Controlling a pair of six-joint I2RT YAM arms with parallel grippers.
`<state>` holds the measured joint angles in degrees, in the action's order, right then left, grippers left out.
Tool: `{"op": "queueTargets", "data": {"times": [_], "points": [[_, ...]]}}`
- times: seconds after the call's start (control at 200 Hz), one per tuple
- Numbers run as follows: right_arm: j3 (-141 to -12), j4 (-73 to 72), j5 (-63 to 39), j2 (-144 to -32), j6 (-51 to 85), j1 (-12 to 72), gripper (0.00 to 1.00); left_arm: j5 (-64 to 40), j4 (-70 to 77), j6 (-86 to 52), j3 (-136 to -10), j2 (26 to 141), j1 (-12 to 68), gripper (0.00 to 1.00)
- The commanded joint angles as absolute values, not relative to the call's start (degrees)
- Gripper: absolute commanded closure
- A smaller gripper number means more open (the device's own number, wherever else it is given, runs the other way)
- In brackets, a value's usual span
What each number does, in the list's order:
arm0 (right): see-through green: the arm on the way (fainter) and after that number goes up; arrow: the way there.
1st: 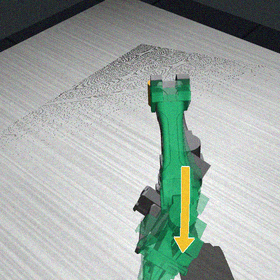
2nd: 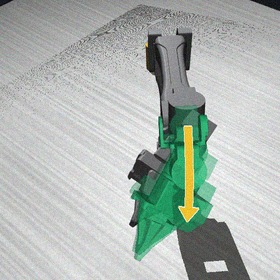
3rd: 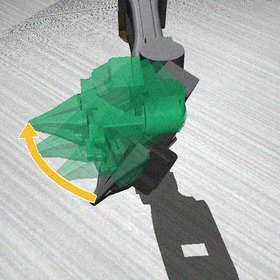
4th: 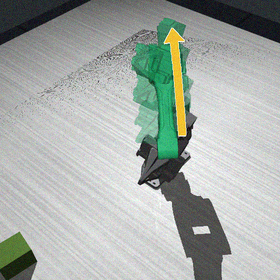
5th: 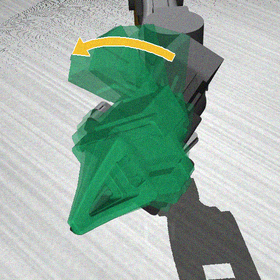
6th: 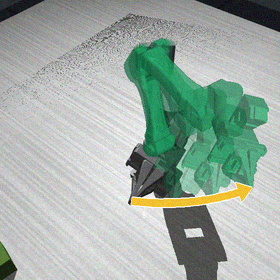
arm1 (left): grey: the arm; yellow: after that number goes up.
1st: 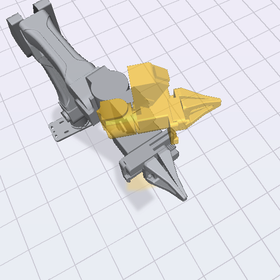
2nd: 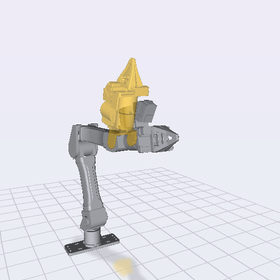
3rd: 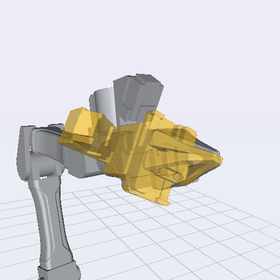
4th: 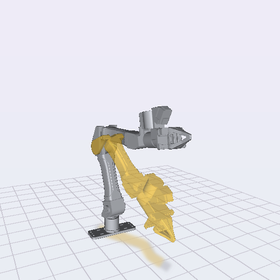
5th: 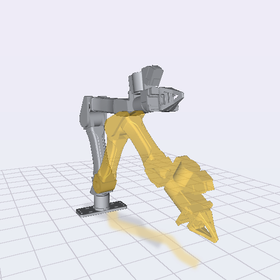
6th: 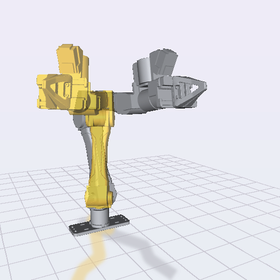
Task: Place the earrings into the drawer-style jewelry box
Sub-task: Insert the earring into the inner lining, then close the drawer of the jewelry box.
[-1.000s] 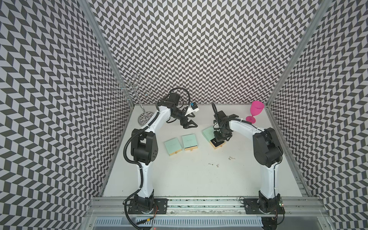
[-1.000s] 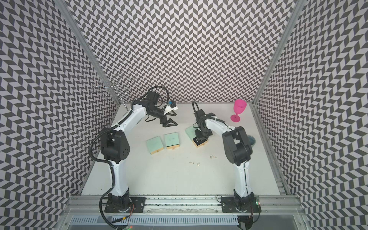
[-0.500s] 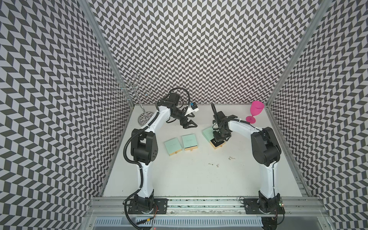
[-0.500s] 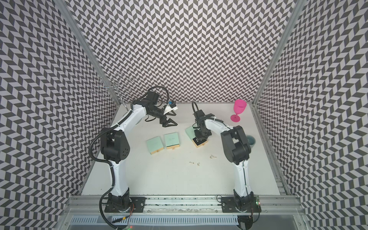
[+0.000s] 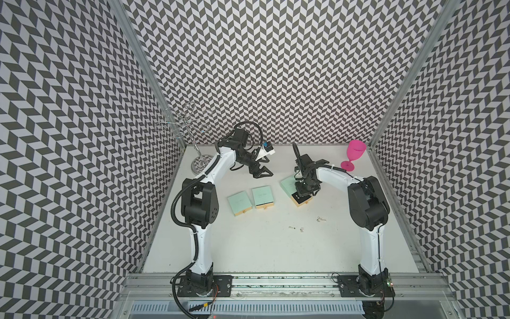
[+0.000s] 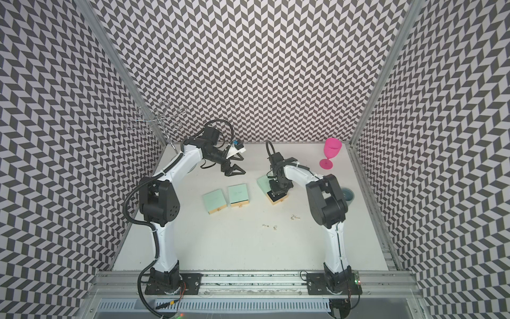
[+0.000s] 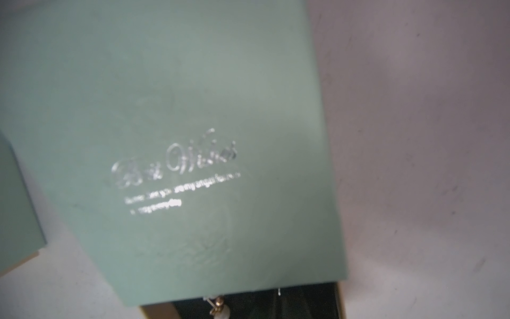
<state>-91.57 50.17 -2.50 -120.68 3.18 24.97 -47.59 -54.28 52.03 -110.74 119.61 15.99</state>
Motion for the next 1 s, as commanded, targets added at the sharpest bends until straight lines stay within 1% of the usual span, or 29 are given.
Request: {"op": "queueTargets", "data": {"times": [0.0,0.215,0.481,0.641,0.796,0.996], "points": [[-93.64,51.39,-0.66,-119.33,2.72,25.30,0.93,-47.97,-55.34,53.78,-112.63,120.24,15.73,0.10],[-95.93,54.45,0.08,-117.82,2.29,25.22,0.92,-47.41,-55.48,54.33,-112.55,119.81,15.71,0.10],[-95.27,55.02,-0.36,-116.31,2.76,25.31,0.92,-47.08,-55.63,54.59,-112.23,119.41,15.91,0.10],[-94.63,55.97,-0.11,-112.86,3.47,25.31,0.93,-47.02,-55.73,54.21,-113.48,119.51,15.65,0.10],[-89.18,55.91,-6.00,-107.63,4.11,25.26,0.93,-46.95,-56.02,53.19,-114.57,119.19,14.61,0.10],[-75.58,51.23,-8.80,-98.42,9.23,24.70,0.94,-44.26,-52.47,51.75,-112.42,119.06,14.63,0.09]]}}
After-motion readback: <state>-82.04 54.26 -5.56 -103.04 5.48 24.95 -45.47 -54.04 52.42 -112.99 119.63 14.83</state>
